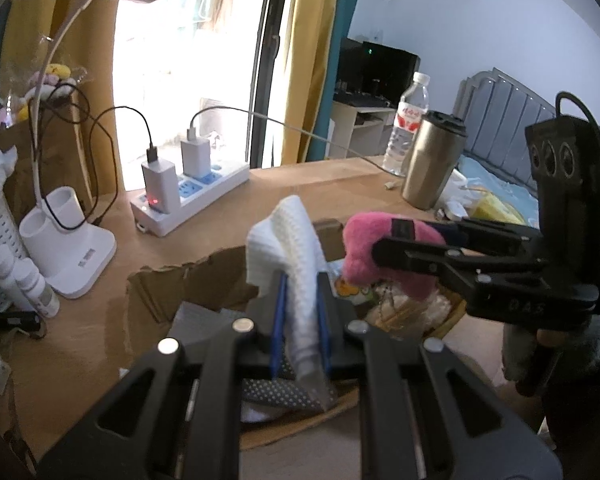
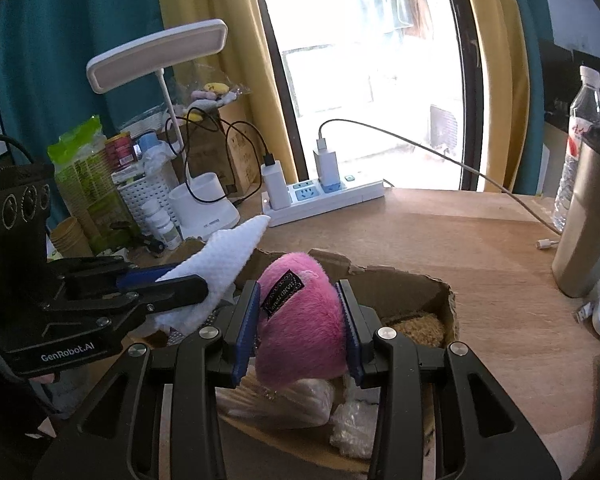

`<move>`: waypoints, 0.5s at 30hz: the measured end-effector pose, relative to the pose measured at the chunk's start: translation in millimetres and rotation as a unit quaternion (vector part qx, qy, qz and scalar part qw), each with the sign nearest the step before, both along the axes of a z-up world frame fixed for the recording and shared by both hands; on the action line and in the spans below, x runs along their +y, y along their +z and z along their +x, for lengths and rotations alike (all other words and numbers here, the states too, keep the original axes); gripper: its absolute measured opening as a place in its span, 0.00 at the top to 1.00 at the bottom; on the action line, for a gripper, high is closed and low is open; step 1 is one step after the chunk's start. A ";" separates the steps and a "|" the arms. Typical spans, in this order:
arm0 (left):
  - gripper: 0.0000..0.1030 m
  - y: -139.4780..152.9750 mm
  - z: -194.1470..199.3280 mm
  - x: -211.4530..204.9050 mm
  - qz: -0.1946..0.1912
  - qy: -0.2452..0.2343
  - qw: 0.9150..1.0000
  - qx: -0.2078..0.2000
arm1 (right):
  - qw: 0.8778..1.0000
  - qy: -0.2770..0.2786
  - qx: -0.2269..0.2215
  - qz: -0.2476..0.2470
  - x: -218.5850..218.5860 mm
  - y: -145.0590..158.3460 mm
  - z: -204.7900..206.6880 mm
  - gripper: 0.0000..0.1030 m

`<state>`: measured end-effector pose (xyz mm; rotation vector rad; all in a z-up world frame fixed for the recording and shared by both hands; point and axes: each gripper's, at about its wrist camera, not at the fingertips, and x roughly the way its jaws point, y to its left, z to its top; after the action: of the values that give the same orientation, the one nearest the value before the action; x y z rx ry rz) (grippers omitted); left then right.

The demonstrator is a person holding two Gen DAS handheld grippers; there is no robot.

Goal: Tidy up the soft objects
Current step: 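Lower into the box and open both grippers to release towel and plush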

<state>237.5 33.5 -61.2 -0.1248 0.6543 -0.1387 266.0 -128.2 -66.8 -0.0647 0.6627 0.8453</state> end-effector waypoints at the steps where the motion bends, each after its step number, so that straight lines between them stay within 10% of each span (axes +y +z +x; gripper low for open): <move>1: 0.86 -1.8 2.3 0.1 -0.001 -0.001 1.000 0.002 | 1.000 0.001 0.001 0.000 0.7 -1.0 1.7 0.61; 15: 0.84 -32.3 23.1 0.4 -0.011 -0.012 0.998 0.057 | 0.999 -0.007 0.029 -0.018 9.5 -23.4 16.2 0.60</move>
<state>260.6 33.9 -93.5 -0.1468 0.7678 -0.1628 282.1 -118.6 -90.2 -0.0680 0.7310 0.8251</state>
